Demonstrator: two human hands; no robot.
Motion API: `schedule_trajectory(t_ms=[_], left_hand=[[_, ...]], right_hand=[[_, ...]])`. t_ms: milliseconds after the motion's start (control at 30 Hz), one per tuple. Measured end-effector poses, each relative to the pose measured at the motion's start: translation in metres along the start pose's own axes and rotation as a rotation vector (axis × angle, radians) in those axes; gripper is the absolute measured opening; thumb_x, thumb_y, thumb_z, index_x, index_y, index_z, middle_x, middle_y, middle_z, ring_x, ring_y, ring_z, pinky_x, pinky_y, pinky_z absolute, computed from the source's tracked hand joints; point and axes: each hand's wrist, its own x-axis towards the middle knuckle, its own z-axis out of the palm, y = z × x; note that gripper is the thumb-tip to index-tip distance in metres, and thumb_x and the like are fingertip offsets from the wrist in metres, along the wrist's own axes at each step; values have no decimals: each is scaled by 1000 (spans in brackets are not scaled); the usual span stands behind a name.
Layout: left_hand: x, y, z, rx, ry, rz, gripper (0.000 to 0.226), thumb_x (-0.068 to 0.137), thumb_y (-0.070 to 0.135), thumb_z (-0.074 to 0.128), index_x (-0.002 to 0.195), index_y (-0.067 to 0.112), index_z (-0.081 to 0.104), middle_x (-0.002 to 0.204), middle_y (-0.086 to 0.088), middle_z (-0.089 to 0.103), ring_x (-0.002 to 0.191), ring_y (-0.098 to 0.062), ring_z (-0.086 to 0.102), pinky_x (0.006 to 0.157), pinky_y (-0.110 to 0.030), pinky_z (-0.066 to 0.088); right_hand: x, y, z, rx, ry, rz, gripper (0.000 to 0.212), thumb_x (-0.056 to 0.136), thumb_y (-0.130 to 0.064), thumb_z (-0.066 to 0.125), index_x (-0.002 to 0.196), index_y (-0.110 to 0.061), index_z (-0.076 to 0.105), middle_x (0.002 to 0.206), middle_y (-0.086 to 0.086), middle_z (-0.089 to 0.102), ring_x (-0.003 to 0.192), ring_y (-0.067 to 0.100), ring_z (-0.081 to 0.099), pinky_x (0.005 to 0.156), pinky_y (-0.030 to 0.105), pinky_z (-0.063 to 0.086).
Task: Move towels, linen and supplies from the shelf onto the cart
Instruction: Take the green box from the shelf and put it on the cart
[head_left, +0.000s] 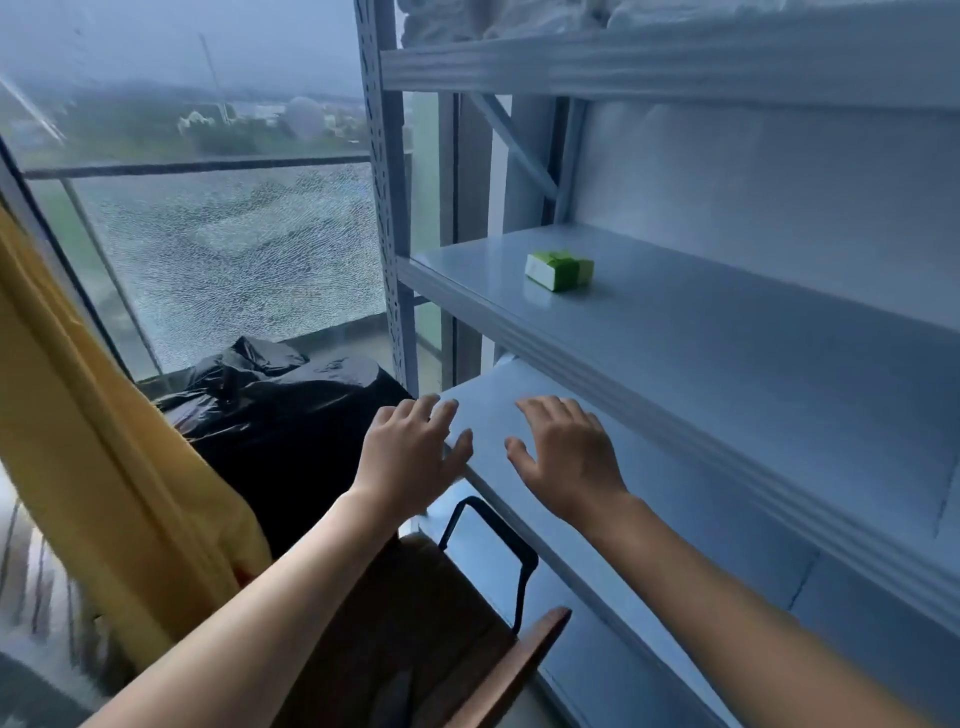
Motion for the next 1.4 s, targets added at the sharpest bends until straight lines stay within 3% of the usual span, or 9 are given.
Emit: schedule_trajectory(t_ms=[333,567,733,833,1000,1067,1200,1400], left_hand=[[153,-37,61,-55,-8,164,56,95,55,32,122,16,61,118,-4,67,97,-29,67,82,-41,53],[217,-56,97,-51,31,137,55,95,54,35,122,16,64,118,-4,68,99,-29,68,83,-41,53],[245,-53,109,-31,28,100,55,96,55,34,125,17,62,122,-4,67,104,-29,66,86,-41,51],[256,-46,113,-30,-3,76,56,96,56,33,128,18,60,125,-3,65,108,-28,64,89,-41,50],[258,-38,114,-16,-19,76,55,96,54,35,127,17,61,124,-4,66,107,-29,64,88,-42,50],[255,-37,114,2,-14,75,54,96,54,36,126,17,61,123,-4,66,105,-28,65,87,-41,50],[242,-33,107,9,18,62,51,96,53,39,122,16,63,117,-4,68,97,-29,67,82,-40,51],[211,-38,90,47,-27,46,54,95,52,36,119,14,65,113,-6,68,94,-31,67,81,-40,51]], right_hand=[[158,70,26,-44,55,118,49,93,-42,51,134,-15,54,131,4,59,118,27,52,96,39,42],[268,134,57,-11,41,127,46,91,-40,53,128,-13,55,123,8,60,113,30,51,90,40,44],[325,166,77,-1,-19,137,56,90,-43,55,137,-11,50,143,10,49,131,30,42,104,40,35],[334,178,85,13,-54,128,62,89,-44,57,143,-15,45,151,8,42,138,29,36,109,39,30],[315,177,76,-86,144,-63,57,77,-54,53,122,-21,62,117,3,63,105,30,53,83,39,38],[313,180,70,-21,138,-122,65,72,-61,55,126,-25,60,118,3,61,108,28,52,87,40,38],[312,186,67,51,-151,-110,85,71,-69,52,146,-32,39,152,7,38,141,30,31,113,45,23],[285,166,62,31,-93,-104,78,71,-67,58,141,-35,46,129,7,49,115,32,48,101,43,35]])
